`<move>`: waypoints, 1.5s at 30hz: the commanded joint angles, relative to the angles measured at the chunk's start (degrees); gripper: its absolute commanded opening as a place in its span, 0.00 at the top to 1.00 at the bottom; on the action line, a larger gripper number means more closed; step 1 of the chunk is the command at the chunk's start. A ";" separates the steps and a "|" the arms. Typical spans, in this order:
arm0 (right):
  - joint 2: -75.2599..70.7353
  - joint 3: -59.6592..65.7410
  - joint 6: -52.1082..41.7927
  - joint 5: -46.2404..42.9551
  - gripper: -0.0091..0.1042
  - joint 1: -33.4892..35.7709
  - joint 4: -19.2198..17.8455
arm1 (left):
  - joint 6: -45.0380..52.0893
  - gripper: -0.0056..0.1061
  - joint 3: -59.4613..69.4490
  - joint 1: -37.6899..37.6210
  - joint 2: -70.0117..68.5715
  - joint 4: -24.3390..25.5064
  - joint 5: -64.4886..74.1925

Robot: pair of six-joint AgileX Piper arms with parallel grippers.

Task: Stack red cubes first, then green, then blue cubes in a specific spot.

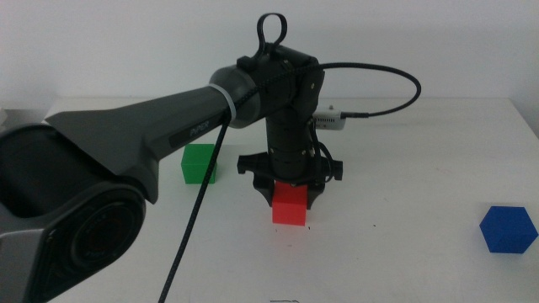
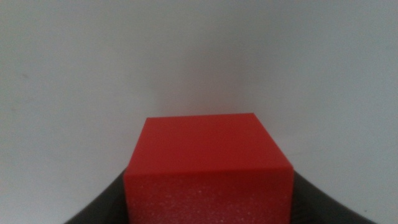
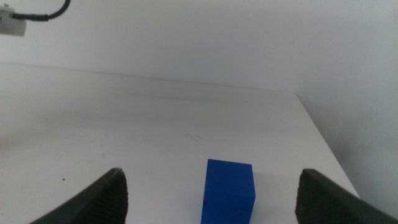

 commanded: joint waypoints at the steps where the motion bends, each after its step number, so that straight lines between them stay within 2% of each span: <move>1: -0.86 -0.57 -0.30 -4.50 0.09 -0.19 -0.73 | -0.77 0.96 -1.92 -0.44 -3.27 -1.85 3.60; 14: -0.86 -0.57 -0.30 -4.50 0.09 -0.19 -0.73 | 0.00 0.96 -1.82 -0.91 -2.56 -3.38 4.94; 33: -0.86 -0.57 -0.30 -4.50 0.09 -0.19 -0.73 | -5.48 0.96 1.07 -0.91 -2.54 -2.34 4.58; 45: -0.86 -0.57 -0.30 -4.50 0.09 -0.19 -0.73 | -4.01 0.96 2.18 -0.91 -2.35 -5.71 0.86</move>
